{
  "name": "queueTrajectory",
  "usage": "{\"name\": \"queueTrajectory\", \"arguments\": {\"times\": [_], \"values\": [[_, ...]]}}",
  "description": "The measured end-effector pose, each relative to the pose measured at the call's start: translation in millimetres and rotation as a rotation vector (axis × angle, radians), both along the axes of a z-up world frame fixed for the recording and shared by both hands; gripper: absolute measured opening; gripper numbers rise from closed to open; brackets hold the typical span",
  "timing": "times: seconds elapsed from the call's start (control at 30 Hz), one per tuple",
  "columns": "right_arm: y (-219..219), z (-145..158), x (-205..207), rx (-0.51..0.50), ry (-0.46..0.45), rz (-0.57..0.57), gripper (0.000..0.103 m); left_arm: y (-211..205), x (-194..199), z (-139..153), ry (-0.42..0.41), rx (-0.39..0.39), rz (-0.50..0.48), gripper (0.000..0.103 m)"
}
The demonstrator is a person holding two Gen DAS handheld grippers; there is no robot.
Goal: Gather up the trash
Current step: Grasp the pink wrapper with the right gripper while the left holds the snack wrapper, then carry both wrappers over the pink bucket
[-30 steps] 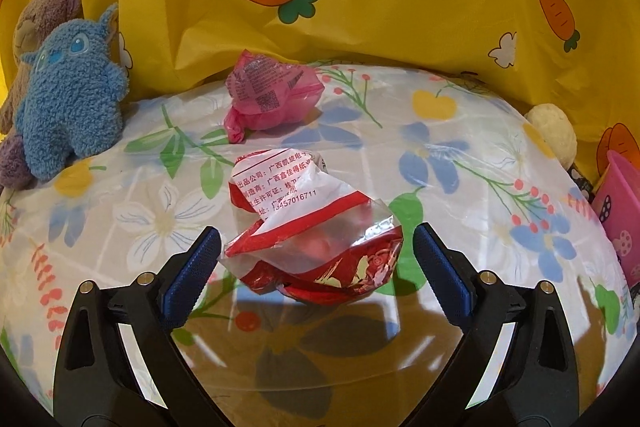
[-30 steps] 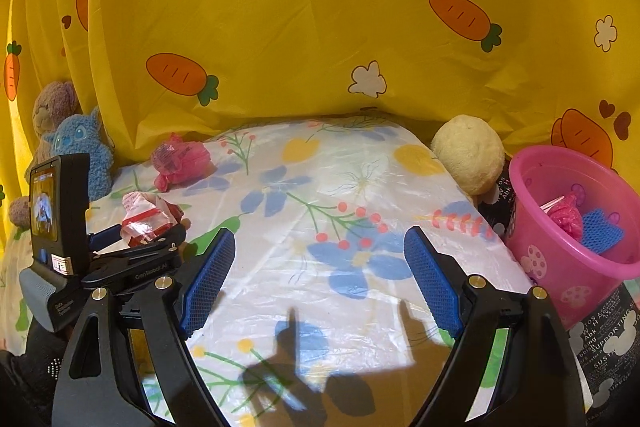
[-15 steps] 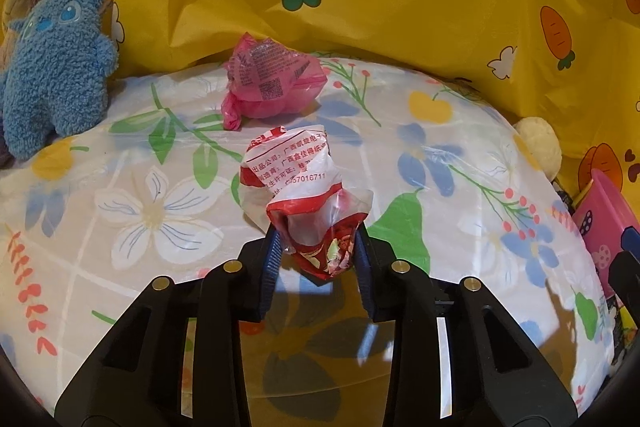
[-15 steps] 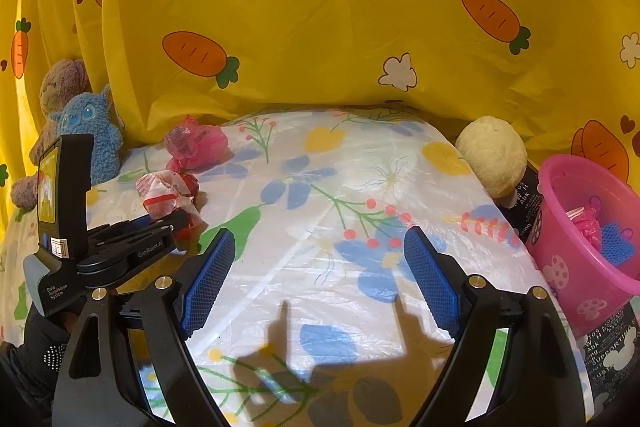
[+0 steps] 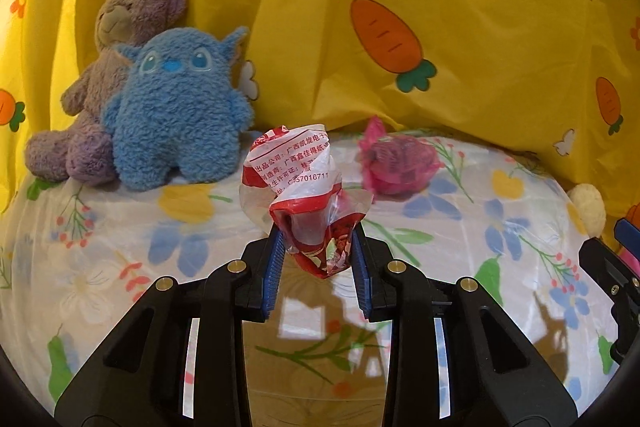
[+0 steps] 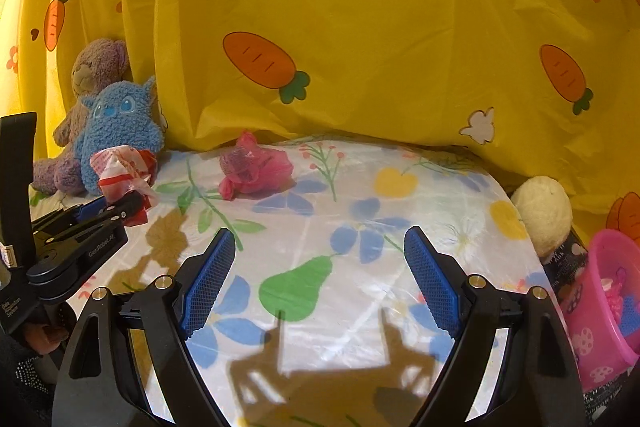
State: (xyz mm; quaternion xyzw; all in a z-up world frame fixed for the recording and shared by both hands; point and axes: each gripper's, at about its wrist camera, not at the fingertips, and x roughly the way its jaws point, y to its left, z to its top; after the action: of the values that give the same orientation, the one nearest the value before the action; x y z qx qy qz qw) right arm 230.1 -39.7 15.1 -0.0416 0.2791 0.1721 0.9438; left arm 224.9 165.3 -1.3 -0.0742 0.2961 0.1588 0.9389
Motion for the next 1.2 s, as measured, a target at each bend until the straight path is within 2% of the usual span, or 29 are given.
{"name": "queueTrajectory", "arguments": {"times": [0.1, 0.27, 0.4, 0.57, 0.73, 0.83, 0.87, 0.97, 1.0, 1.07, 1.2], "values": [[28.7, -6.7, 18.6, -0.031, -0.002, 0.037, 0.084, 21.2, -0.6, -4.5, 0.006, -0.013, 0.056, 0.030], [73.2, -25.1, 52.4, -0.063, 0.029, 0.075, 0.083, 47.5, -7.1, -3.0, -0.018, 0.017, 0.169, 0.030], [99.5, -33.5, 75.6, -0.068, 0.040, 0.084, 0.083, 71.4, -11.7, -6.7, -0.019, -0.048, 0.225, 0.030], [128.5, -36.1, 99.8, -0.060, 0.034, 0.088, 0.082, 85.8, -17.7, -8.3, -0.024, -0.049, 0.297, 0.030], [149.7, -46.6, 122.0, -0.066, 0.067, 0.075, 0.069, 84.3, -15.3, -10.8, -0.017, -0.053, 0.286, 0.030], [157.6, -57.1, 132.4, -0.079, 0.099, 0.072, 0.052, 81.6, -12.5, -12.2, -0.010, -0.057, 0.271, 0.030], [158.9, -60.2, 135.1, -0.083, 0.111, 0.069, 0.042, 80.3, -11.5, -12.5, -0.008, -0.057, 0.265, 0.030], [158.7, -66.6, 137.7, -0.088, 0.128, 0.069, 0.023, 74.3, -9.1, -13.0, -0.004, -0.046, 0.248, 0.030], [158.2, -67.5, 136.6, -0.094, 0.123, 0.072, 0.019, 72.3, -8.3, -13.1, -0.004, -0.045, 0.239, 0.030], [154.3, -67.2, 134.1, -0.096, 0.109, 0.077, 0.014, 69.1, -7.0, -13.0, -0.004, -0.041, 0.227, 0.030], [138.8, -60.9, 122.4, -0.080, 0.087, 0.082, 0.012, 62.6, -4.8, -13.7, -0.002, -0.034, 0.199, 0.030]]}}
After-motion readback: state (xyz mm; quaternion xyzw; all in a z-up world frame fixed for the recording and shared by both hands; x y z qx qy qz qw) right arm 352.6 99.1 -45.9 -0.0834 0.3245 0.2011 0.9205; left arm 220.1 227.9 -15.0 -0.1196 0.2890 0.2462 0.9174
